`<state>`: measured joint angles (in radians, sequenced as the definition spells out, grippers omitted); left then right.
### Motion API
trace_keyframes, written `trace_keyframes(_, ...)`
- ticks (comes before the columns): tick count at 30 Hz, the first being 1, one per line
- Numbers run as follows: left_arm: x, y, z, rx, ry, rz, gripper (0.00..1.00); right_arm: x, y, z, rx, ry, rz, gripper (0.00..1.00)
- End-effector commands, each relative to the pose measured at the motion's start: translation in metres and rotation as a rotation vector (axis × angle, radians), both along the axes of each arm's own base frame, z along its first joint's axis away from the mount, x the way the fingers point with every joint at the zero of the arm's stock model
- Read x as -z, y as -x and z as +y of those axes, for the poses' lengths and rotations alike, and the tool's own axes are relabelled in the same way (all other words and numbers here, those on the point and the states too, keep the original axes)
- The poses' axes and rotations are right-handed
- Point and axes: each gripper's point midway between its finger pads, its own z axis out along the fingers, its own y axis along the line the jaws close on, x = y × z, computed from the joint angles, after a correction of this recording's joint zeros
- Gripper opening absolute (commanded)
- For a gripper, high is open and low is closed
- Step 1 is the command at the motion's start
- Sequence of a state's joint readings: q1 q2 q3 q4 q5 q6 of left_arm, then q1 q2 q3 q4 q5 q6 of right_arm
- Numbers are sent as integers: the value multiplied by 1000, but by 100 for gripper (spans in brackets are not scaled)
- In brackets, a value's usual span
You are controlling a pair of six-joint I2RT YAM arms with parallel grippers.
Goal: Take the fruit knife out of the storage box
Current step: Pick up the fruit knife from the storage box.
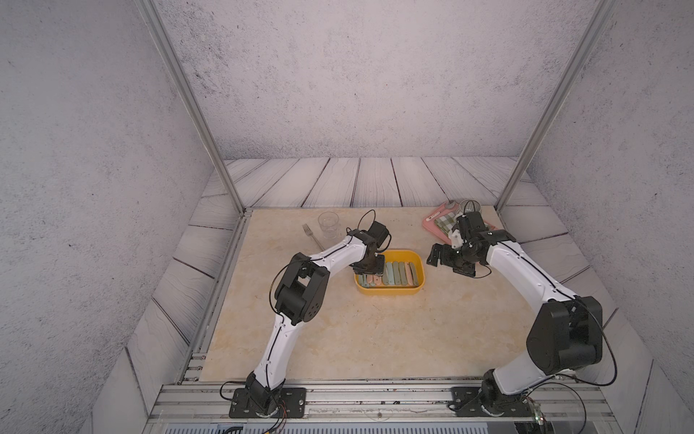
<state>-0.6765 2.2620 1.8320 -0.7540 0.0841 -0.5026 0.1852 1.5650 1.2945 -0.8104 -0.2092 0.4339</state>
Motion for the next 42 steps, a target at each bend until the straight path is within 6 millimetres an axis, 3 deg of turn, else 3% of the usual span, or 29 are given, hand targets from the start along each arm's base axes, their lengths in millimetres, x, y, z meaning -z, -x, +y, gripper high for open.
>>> trace_keyframes(1,17,9,3,2,-36,49,51,2,4,4,-19,-6,6,99)
trace_keyframes(7,10,5,0,-1,-17,27,28,2,4,6,-23,-16,7,99)
trace_keyframes(15,1,4,-2,5,-3,9,10,2,4,7,-28,-19,6,99)
trace_keyframes(20,-6,1,-2,1,2,-12,11,3,3,8,-32,-21,8,99)
trace_keyframes(23,-9,-1,-2,5,4,-23,0,3,3,9,-32,-21,9,99)
trace_keyframes(28,-19,-5,-1,3,8,-56,0,2,2,8,-33,-18,5,99)
trace_keyframes(37,-68,-10,-10,38,96,-142,0,-7,0,12,-39,-29,-16,99)
trace_keyframes(42,-94,-2,-8,44,136,-150,0,-14,1,17,-52,-42,-23,99)
